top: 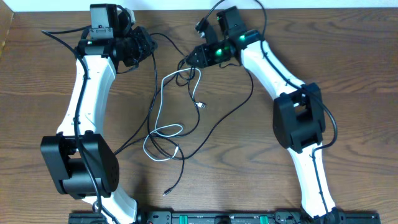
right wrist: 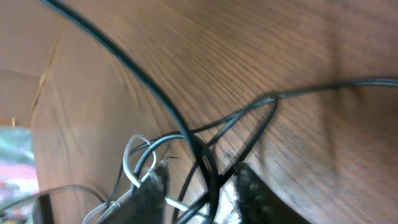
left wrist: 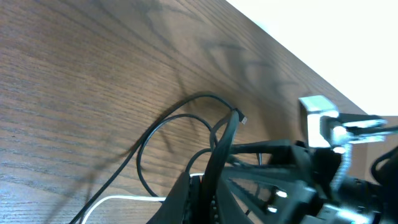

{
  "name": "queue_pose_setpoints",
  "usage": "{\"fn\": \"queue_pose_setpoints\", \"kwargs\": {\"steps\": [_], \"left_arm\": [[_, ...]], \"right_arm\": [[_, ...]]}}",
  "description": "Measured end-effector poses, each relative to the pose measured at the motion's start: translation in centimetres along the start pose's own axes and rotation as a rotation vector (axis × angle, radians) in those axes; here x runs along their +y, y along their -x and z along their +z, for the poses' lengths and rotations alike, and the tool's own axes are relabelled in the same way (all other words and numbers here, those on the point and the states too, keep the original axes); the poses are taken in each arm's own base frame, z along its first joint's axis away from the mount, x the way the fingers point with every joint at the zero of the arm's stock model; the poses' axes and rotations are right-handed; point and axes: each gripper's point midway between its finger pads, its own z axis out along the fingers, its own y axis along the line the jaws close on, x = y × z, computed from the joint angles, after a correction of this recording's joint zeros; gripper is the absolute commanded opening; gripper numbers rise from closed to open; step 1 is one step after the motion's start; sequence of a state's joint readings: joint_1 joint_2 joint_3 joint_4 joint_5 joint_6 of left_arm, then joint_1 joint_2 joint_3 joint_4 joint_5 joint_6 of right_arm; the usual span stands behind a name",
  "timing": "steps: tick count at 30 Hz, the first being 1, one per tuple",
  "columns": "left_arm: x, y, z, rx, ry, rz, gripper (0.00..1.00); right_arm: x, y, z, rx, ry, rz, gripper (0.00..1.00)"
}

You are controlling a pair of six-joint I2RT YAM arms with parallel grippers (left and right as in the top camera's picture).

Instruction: Untangle cables

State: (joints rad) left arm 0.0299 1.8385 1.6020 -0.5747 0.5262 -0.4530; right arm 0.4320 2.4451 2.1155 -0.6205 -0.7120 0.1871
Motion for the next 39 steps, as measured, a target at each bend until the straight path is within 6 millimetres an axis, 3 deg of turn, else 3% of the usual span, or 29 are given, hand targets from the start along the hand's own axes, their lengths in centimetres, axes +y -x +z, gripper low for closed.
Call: {"fn": "queue_pose_setpoints", "kwargs": {"steps": [6, 11, 16, 19, 22, 25, 26, 30, 33, 35, 37, 39], "left_arm": [[0.0, 0.0, 0.0, 0.000, 0.001, 0.000, 0.07], [0.4, 0.1, 0.0, -0.009, 0.022, -0.002, 0.07], [2.9, 0.5, -0.2, -0.046, 0.162, -0.008, 0.07], [5.4, 0.9, -0.9, -0.085, 0.304, 0.002, 0.08], [7.5, 1.4, -1.7, -0.120, 0.435, 0.038, 0.07], [7.9, 1.8, -2.0, -0.134, 0.476, 0.073, 0.07], [7.9, 1.8, -2.0, -0.136, 0.486, 0.084, 0.07], [8.2, 2.7, -2.3, -0.162, 0.504, 0.132, 0.07], [7.7, 2.8, -2.0, -0.145, 0.458, 0.187, 0.07], [6.0, 2.3, -1.2, -0.106, 0.357, 0.252, 0.08], [3.9, 2.3, -0.6, -0.098, 0.243, 0.298, 0.07], [1.3, 2.2, -0.1, -0.093, 0.106, 0.339, 0.07]], "right_arm": [[-0.4, -0.3, 1.2, -0.003, -0.097, 0.084, 0.01], [-1.7, -0.9, 1.2, 0.004, -0.192, 0.131, 0.01], [-3.1, -1.8, 0.5, 0.030, -0.251, 0.180, 0.01], [-5.0, -2.3, -2.0, 0.049, -0.296, 0.243, 0.01], [-7.1, -1.4, -7.1, 0.014, -0.348, 0.303, 0.01], [-7.9, -0.2, -12.1, -0.041, -0.371, 0.331, 0.01], [-8.1, 0.4, -14.7, -0.075, -0.397, 0.335, 0.01], [-9.1, 0.9, -20.2, -0.135, -0.446, 0.350, 0.01], [-10.3, 0.2, -22.3, -0.130, -0.465, 0.369, 0.01], [-10.2, 0.0, -22.5, -0.114, -0.436, 0.335, 0.05], [-9.4, 0.0, -21.9, -0.100, -0.402, 0.301, 0.18], [-8.3, 0.1, -21.0, -0.083, -0.369, 0.253, 0.37]]}}
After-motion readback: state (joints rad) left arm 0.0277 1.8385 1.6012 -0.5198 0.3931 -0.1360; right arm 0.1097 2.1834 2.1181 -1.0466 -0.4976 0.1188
